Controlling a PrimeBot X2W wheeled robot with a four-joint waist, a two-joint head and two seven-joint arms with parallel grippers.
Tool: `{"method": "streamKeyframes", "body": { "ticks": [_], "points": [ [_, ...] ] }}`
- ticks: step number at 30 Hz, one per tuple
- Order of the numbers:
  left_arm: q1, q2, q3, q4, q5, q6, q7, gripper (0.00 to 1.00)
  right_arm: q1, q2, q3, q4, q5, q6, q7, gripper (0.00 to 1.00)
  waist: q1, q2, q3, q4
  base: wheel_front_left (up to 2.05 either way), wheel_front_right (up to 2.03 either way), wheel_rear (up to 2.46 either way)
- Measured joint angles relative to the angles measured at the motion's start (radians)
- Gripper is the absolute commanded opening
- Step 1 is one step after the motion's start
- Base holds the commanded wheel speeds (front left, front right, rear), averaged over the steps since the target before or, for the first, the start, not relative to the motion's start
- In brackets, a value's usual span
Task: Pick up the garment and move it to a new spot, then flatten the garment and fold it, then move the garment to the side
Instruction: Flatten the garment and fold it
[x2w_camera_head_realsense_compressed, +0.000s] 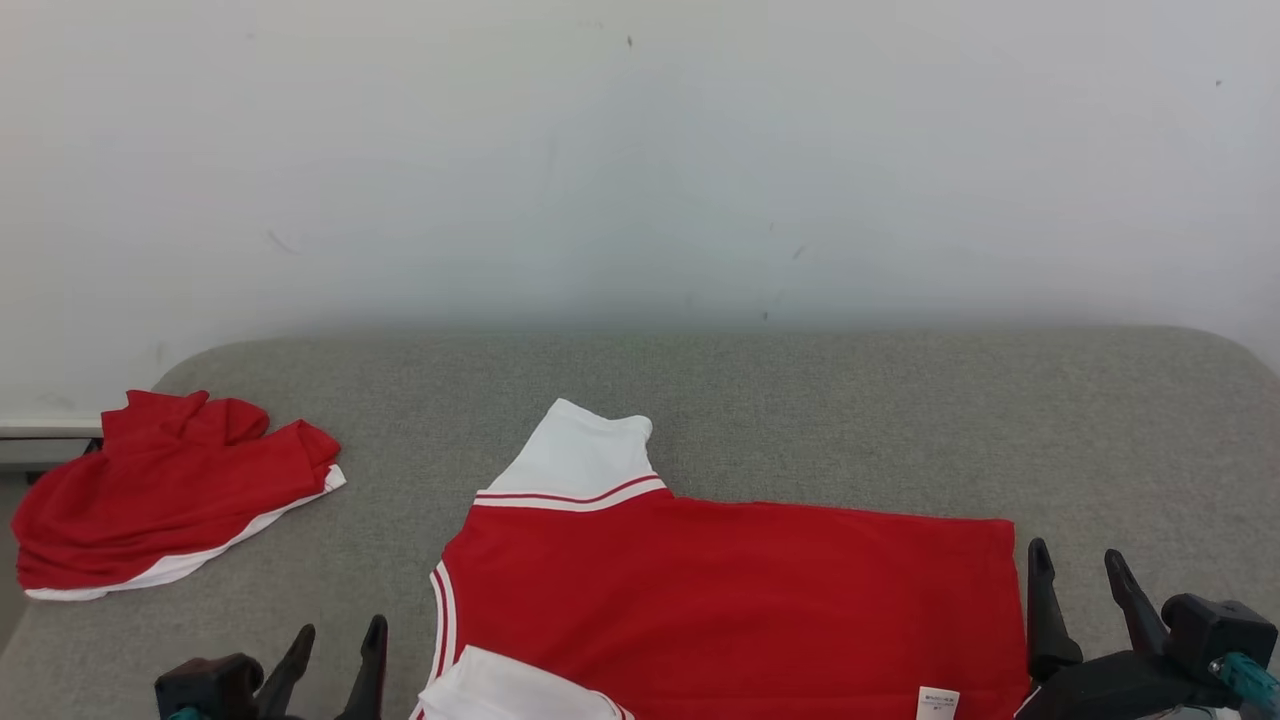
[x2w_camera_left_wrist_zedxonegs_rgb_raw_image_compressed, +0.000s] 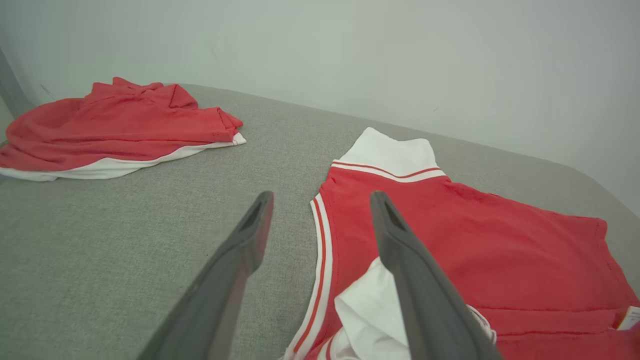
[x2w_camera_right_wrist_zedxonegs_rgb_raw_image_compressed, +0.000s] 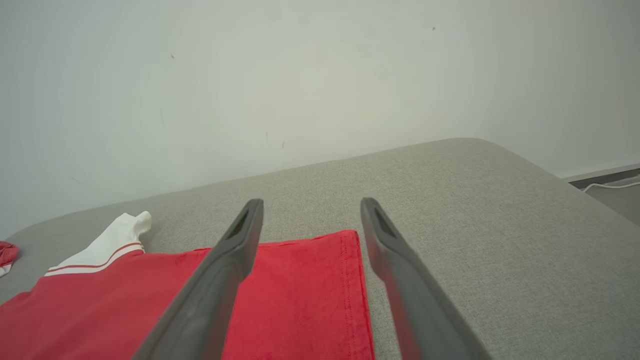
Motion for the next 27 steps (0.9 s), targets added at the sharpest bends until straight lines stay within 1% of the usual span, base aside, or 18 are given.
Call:
{"method": "streamKeyframes", "body": {
  "ticks": [4,6,10,13,18,24,27],
  "points": [
    [-0.014,0.001,-0.009,0.027,-0.004,0.0,0.056,1.0,-0.003,-0.01,0.003,0.005,0.0,0.0,0.035,1.0,0.0,0.0,0.022,0.001,0.0,0.0,0.0],
    [-0.051,0.002,-0.021,0.044,-0.004,-0.001,0.088,1.0,-0.011,-0.017,0.014,0.012,0.0,0.003,0.067,1.0,0.0,0.0,0.036,0.0,0.0,0.0,0.0],
    [-0.194,0.004,-0.037,0.078,-0.001,-0.012,0.163,1.0,-0.073,-0.026,0.031,0.037,0.0,0.004,0.152,1.0,0.0,0.0,0.068,-0.003,0.0,0.0,0.0],
    [-0.312,0.002,-0.056,0.123,-0.001,-0.029,0.227,1.0,-0.132,-0.039,0.032,0.047,0.0,0.004,0.217,1.0,0.0001,0.0,0.097,-0.008,0.0,0.0,0.0],
    [-0.504,-0.018,-0.067,0.211,-0.001,-0.047,0.326,1.0,-0.234,-0.063,0.068,0.056,-0.017,0.004,0.323,1.0,0.0001,0.0001,0.156,-0.019,0.0,0.0,0.0],
    [-0.657,-0.011,-0.096,0.317,0.021,-0.073,0.428,1.0,-0.352,-0.067,0.117,0.06,-0.03,0.004,0.444,1.0,0.0002,0.0001,0.236,-0.043,0.0,0.0,0.0],
    [-0.725,-0.021,-0.112,0.36,0.027,-0.082,0.466,1.0,-0.386,-0.08,0.119,0.063,-0.035,0.004,0.502,1.0,0.0002,0.0001,0.277,-0.059,0.0,0.0,0.0]
  ]
}}
